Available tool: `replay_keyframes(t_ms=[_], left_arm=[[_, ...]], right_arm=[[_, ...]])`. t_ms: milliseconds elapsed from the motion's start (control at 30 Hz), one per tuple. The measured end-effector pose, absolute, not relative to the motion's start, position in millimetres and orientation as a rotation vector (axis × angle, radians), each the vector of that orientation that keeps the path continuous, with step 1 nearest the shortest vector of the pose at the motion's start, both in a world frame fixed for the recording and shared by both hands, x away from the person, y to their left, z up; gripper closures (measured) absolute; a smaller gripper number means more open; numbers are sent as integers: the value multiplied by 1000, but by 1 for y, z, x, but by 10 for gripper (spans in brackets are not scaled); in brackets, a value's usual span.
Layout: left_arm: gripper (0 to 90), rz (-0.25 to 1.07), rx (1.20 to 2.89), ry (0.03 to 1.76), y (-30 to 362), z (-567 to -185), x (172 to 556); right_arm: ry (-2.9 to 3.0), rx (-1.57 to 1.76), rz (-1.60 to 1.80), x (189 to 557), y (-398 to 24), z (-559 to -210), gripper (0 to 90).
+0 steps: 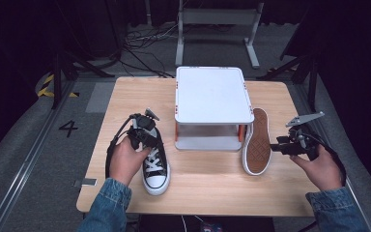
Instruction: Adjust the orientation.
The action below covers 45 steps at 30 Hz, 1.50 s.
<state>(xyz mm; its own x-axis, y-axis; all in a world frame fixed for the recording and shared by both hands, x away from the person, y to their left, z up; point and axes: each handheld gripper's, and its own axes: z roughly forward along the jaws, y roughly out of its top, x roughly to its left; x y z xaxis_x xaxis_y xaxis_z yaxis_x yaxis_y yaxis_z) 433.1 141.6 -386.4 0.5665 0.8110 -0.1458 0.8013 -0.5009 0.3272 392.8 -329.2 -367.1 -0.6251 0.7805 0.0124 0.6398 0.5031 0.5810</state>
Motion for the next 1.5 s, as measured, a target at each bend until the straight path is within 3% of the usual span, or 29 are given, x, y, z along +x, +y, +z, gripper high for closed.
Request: replay_keyframes(t_ms=[33, 100, 233, 367, 533, 667, 833, 967, 1067, 1267, 1500], left_arm=[[815, 27, 2446, 1308, 140, -389, 434], [854, 53, 2464, 1290, 139, -386, 432], [862, -54, 2455, 1188, 132, -374, 417], [862, 52, 2578, 1136, 113, -362, 397], [862, 40, 2607, 1009, 107, -356, 380], [862, -79, 2716, 763, 75, -365, 367], [852, -199, 2747, 592, 56, -372, 356], [710, -251, 2666, 660, 64, -369, 360], [560, -154, 2638, 735, 76, -359, 357], [458, -70, 2683, 951, 107, -370, 358], [463, -133, 2734, 1011, 107, -390, 358]], right_arm=[[2497, 1204, 806, 392, -330, -367, 551], [2490, 1208, 808, 392, -332, -366, 551], [2478, 1222, 816, 392, -335, -365, 550], [2485, 1213, 813, 392, -334, -365, 549], [2479, 1212, 823, 392, -335, -364, 549], [2484, 1207, 818, 392, -334, -364, 549], [2472, 1211, 834, 391, -337, -362, 549], [2472, 1215, 832, 391, -339, -362, 547], [2477, 1207, 834, 391, -338, -362, 546], [2476, 1207, 833, 391, -338, -362, 541], [2482, 1208, 825, 393, -336, -364, 539]])
